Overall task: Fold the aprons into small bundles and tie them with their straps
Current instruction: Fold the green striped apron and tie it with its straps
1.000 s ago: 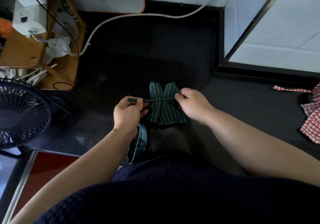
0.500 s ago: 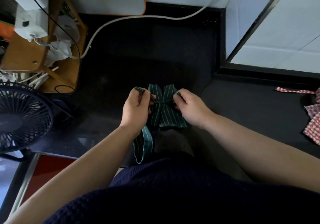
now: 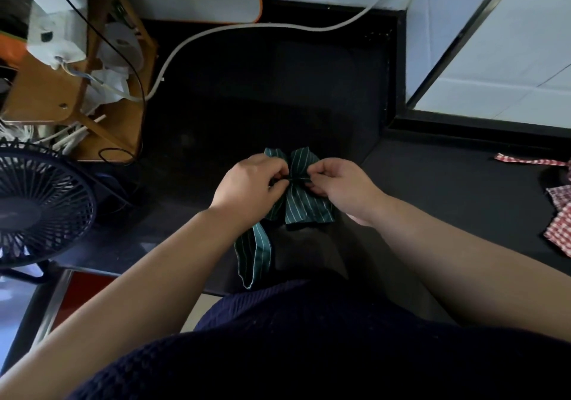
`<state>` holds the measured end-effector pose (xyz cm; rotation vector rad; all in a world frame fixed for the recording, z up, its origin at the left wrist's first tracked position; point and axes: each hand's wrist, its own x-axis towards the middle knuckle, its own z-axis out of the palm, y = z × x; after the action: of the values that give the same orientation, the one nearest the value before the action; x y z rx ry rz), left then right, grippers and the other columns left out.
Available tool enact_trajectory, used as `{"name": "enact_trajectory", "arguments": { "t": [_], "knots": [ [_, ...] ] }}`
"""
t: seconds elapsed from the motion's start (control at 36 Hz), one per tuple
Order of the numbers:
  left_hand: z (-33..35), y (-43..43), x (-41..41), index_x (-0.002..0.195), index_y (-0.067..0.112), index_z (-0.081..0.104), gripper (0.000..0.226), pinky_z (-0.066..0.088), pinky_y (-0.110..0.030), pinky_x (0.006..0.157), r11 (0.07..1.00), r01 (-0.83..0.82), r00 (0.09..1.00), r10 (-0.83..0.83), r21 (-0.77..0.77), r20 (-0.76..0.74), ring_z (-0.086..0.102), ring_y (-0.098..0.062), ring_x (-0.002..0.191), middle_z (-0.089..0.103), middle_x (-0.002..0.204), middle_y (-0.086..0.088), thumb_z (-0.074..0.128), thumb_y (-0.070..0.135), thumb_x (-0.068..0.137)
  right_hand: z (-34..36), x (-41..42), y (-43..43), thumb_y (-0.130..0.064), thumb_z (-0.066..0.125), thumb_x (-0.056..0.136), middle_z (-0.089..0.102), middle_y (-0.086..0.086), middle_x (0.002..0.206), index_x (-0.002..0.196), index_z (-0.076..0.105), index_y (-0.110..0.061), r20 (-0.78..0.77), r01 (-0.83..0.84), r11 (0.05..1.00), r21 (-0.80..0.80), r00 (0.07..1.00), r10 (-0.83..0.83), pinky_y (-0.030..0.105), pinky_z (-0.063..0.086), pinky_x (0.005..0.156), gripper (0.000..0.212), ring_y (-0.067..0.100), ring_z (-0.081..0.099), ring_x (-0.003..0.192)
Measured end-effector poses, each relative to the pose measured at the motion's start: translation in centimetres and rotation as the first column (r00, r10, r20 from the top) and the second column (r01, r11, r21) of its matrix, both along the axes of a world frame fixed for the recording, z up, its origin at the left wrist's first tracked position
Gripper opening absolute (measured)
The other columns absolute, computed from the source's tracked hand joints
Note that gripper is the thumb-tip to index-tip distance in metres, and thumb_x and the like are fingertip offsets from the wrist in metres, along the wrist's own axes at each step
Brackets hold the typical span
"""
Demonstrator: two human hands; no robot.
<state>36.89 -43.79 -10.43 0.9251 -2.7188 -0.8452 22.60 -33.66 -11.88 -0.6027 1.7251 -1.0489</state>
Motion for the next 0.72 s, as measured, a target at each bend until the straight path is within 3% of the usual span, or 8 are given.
{"name": "enact_trajectory", "arguments": {
  "t": [0.08, 0.17, 0.25, 0.33, 0.44, 0.58, 0.64, 0.72],
  "knots": [
    [0.1, 0.0, -0.1, 0.112, 0.017, 0.065, 0.020, 0.052, -0.034, 0.075, 0.995, 0.068, 0.995, -0.062, -0.067, 0.084, 0.056, -0.016, 0.094, 0.057, 0.106, 0.001, 0.059, 0.023, 0.094, 0.1, -0.2, 0.0, -0.006, 0.053, 0.096, 0.064, -0.002, 0.084, 0.092, 0.062, -0.017, -0.022, -0.057, 0.998, -0.001, 0.998, 0.057, 0.019, 0.048, 0.076, 0.015, 0.006, 0.060, 0.076],
    [-0.2, -0.1, -0.1, 0.117, 0.014, 0.063, 0.025, 0.049, -0.030, 0.074, 0.981, 0.146, 0.979, -0.124, -0.129, 0.164, 0.056, -0.019, 0.097, 0.054, 0.115, -0.002, 0.058, 0.027, 0.095, 0.3, -0.5, -0.1, -0.010, 0.059, 0.093, 0.065, -0.003, 0.098, 0.109, 0.068, -0.009, -0.246, -0.188, 0.982, 0.011, 0.951, 0.185, 0.018, 0.047, 0.085, 0.018, 0.007, 0.061, 0.090],
    [-0.3, -0.1, 0.1, 0.098, 0.006, 0.069, 0.017, 0.051, -0.034, 0.058, 0.954, 0.233, 0.968, -0.210, -0.189, 0.133, 0.062, -0.026, 0.079, 0.060, 0.097, -0.009, 0.070, 0.018, 0.086, 0.5, -0.5, -0.5, -0.015, 0.064, 0.091, 0.064, -0.006, 0.093, 0.110, 0.069, -0.007, -0.348, -0.242, 0.970, 0.000, 0.910, 0.227, 0.012, 0.046, 0.078, 0.021, 0.003, 0.059, 0.082],
    [-1.1, -0.2, 0.5, 0.084, 0.002, 0.069, 0.012, 0.052, -0.034, 0.047, 0.956, 0.206, 0.978, -0.194, -0.209, 0.078, 0.061, -0.027, 0.066, 0.061, 0.083, -0.011, 0.077, 0.008, 0.076, 0.4, -0.6, -1.1, -0.015, 0.063, 0.091, 0.065, -0.001, 0.098, 0.111, 0.067, -0.007, -0.329, -0.200, 0.980, -0.006, 0.925, 0.187, 0.020, 0.047, 0.087, 0.022, 0.008, 0.059, 0.091],
    [-1.3, 0.6, 0.2, 0.102, 0.001, 0.068, 0.017, 0.051, -0.035, 0.062, 0.989, 0.046, 0.997, -0.037, -0.137, 0.069, 0.061, -0.031, 0.082, 0.060, 0.099, -0.015, 0.067, 0.010, 0.087, 0.0, -0.6, -1.7, -0.014, 0.063, 0.091, 0.064, -0.002, 0.098, 0.110, 0.065, -0.010, -0.237, -0.133, 0.991, 0.007, 0.963, 0.131, 0.027, 0.049, 0.092, 0.019, 0.013, 0.061, 0.098],
    [-0.8, 0.2, -0.8, 0.110, 0.007, 0.058, 0.021, 0.044, -0.033, 0.074, 0.998, -0.005, 0.981, 0.016, -0.055, 0.193, 0.050, -0.019, 0.092, 0.050, 0.109, -0.005, 0.051, 0.023, 0.097, 0.1, -0.9, -2.1, -0.011, 0.063, 0.091, 0.063, -0.004, 0.089, 0.105, 0.064, -0.013, -0.199, -0.135, 0.991, 0.014, 0.971, 0.135, 0.033, 0.052, 0.092, 0.014, 0.016, 0.063, 0.093],
    [-0.5, -0.2, -1.0, 0.108, 0.009, 0.056, 0.020, 0.039, -0.029, 0.074, 1.000, 0.006, 0.976, 0.000, -0.027, 0.218, 0.044, -0.014, 0.092, 0.044, 0.104, 0.000, 0.049, 0.024, 0.097, 0.5, -1.1, -2.1, -0.011, 0.063, 0.091, 0.063, -0.006, 0.087, 0.109, 0.065, -0.008, -0.212, -0.155, 0.988, 0.010, 0.965, 0.153, 0.028, 0.053, 0.086, 0.018, 0.012, 0.064, 0.087],
    [-0.3, -0.3, -1.1, 0.103, 0.009, 0.052, 0.015, 0.043, -0.033, 0.081, 0.999, 0.011, 0.973, -0.003, -0.033, 0.231, 0.045, -0.018, 0.100, 0.041, 0.101, 0.002, 0.049, 0.022, 0.096, 1.2, -1.2, -2.2, -0.011, 0.060, 0.093, 0.064, -0.005, 0.086, 0.111, 0.064, -0.009, -0.180, -0.182, 0.983, 0.012, 0.967, 0.181, 0.015, 0.052, 0.065, 0.018, 0.006, 0.065, 0.078]
  ]
}}
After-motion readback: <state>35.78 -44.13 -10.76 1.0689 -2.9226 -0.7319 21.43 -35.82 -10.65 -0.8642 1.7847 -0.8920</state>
